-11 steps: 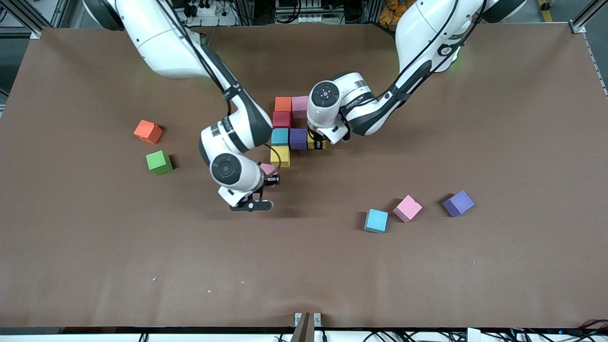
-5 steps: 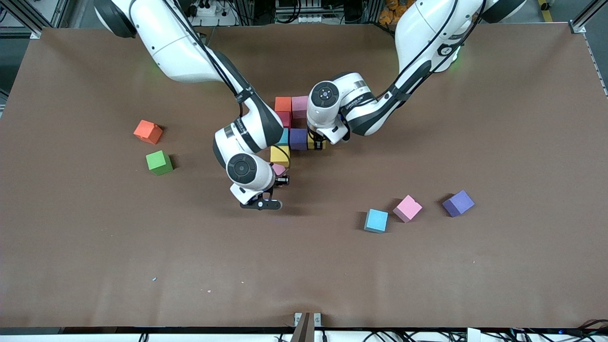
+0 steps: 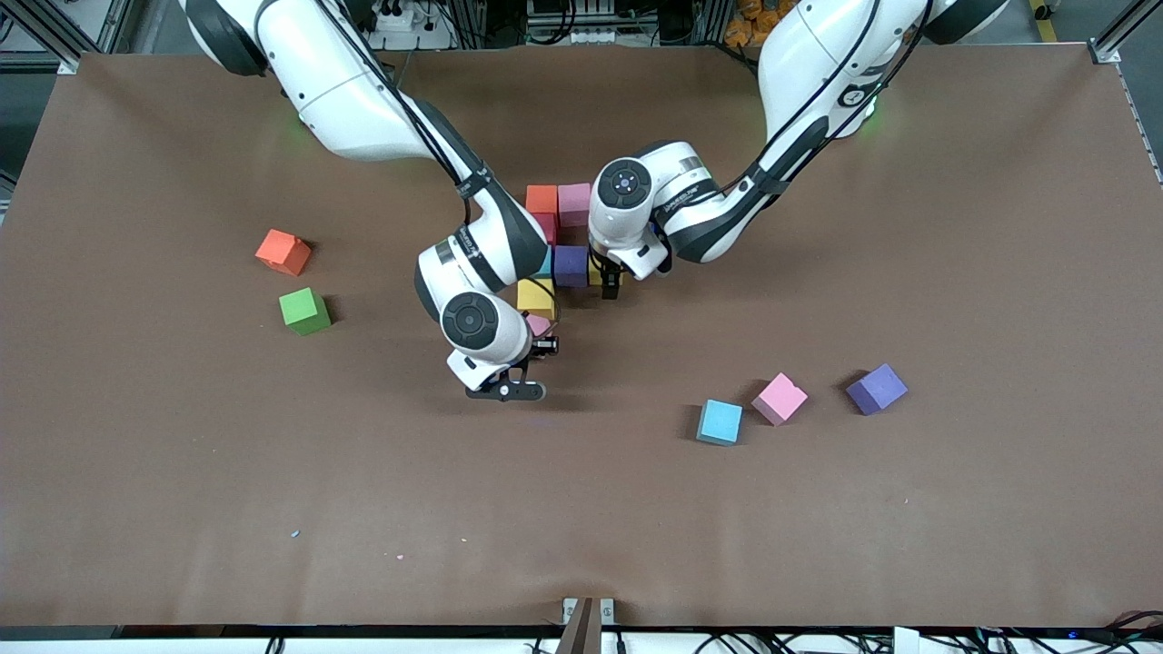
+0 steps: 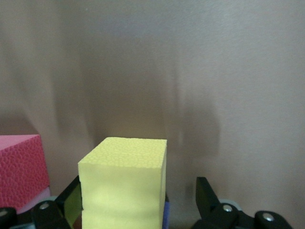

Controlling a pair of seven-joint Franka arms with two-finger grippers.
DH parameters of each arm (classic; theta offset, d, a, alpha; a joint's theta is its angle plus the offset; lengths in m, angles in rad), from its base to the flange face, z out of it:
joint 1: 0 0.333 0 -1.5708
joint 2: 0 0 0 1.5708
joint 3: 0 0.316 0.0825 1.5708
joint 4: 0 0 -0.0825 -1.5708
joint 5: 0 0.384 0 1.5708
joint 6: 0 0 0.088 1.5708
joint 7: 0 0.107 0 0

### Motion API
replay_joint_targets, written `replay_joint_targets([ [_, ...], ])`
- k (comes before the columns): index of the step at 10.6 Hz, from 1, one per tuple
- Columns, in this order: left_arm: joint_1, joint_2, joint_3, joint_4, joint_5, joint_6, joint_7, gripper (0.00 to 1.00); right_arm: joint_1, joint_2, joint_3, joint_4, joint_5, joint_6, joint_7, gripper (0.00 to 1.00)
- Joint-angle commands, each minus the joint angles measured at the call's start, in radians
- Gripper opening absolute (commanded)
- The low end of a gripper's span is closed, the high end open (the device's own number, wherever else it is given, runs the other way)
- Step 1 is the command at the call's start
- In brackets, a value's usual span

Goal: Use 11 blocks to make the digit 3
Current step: 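Place the yellow block beside the purple block and open the left gripper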

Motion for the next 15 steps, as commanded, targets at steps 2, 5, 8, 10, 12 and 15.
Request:
replay_joint_targets([
  [2, 0.003, -0.052, 0.000, -0.001, 0.032, -0.065, 0.013, 1.00, 0.027, 0.032, -0.007, 0.032, 0.005, -0.002, 0.001, 0.11],
  [5, 0.040, -0.078, -0.009, 0.014, 0.026, -0.120, 0.058, 1.00, 0.030, 0.032, -0.007, 0.032, -0.002, -0.002, -0.063, 0.13],
  [8, 0.046, -0.078, -0.011, 0.074, 0.012, -0.212, 0.108, 1.00, 0.030, 0.032, -0.009, 0.031, -0.002, -0.002, -0.077, 0.14],
  [10, 0.069, -0.078, -0.011, 0.092, 0.012, -0.256, 0.209, 1.00, 0.028, 0.032, -0.009, 0.031, -0.004, -0.002, -0.085, 0.15],
  [12, 0.108, -0.077, -0.008, 0.091, 0.015, -0.281, 0.319, 1.00, 0.028, 0.032, -0.009, 0.031, -0.013, -0.002, -0.091, 0.17],
  [15, 0.161, -0.061, -0.005, 0.181, 0.011, -0.370, 0.503, 1.00, 0.028, 0.032, -0.009, 0.031, -0.018, -0.002, -0.089, 0.99],
])
